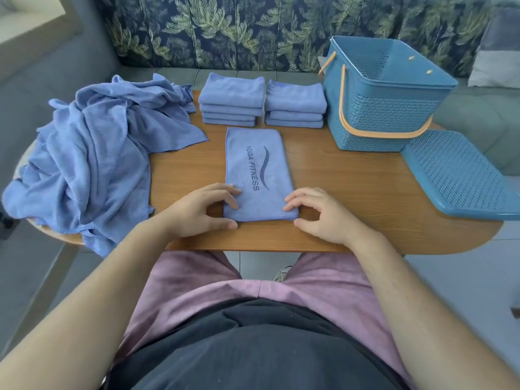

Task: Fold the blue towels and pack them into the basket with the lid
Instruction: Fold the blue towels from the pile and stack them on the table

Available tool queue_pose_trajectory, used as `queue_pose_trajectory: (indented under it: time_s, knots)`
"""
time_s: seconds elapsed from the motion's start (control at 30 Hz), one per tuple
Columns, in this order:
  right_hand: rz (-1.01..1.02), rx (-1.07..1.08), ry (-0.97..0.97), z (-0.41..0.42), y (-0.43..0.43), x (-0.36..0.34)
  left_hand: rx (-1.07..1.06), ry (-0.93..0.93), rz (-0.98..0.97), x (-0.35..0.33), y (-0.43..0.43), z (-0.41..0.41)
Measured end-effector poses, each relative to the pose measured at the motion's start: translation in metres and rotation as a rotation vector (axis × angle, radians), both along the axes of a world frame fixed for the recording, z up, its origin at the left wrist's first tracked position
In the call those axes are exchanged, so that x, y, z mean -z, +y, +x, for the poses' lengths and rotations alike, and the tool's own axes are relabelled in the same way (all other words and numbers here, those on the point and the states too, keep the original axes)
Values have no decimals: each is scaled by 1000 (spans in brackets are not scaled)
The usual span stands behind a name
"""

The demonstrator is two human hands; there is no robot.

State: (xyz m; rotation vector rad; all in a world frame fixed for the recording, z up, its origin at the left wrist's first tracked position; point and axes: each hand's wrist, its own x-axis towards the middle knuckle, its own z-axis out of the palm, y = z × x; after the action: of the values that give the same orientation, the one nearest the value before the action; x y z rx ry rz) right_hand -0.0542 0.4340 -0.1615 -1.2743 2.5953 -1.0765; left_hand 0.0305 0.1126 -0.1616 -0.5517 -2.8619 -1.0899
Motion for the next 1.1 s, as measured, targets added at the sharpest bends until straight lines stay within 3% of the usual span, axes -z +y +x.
queue_pose_trajectory:
  time_s: [0.23, 0.47, 0.57, 0.8, 0.93, 1.1]
  knots:
    - [-9, 92, 77, 0, -3, 0, -29, 246, -115, -1, 3, -2]
    - [-62, 195, 16, 9, -13, -5, -110, 335, -140, -6, 17, 4]
    - [-119, 225, -86, 15, -17, -12, -179, 250, -45, -9, 23, 8]
    - [-322, 214, -136, 31, -13, -50, -237, 113, 482, -33, 36, 16]
    - [-409, 211, -255, 33, -12, -65, -271, 84, 555, -45, 41, 15]
    - [-321, 319, -229, -1, -32, -59, -370, 100, 484, -45, 35, -18]
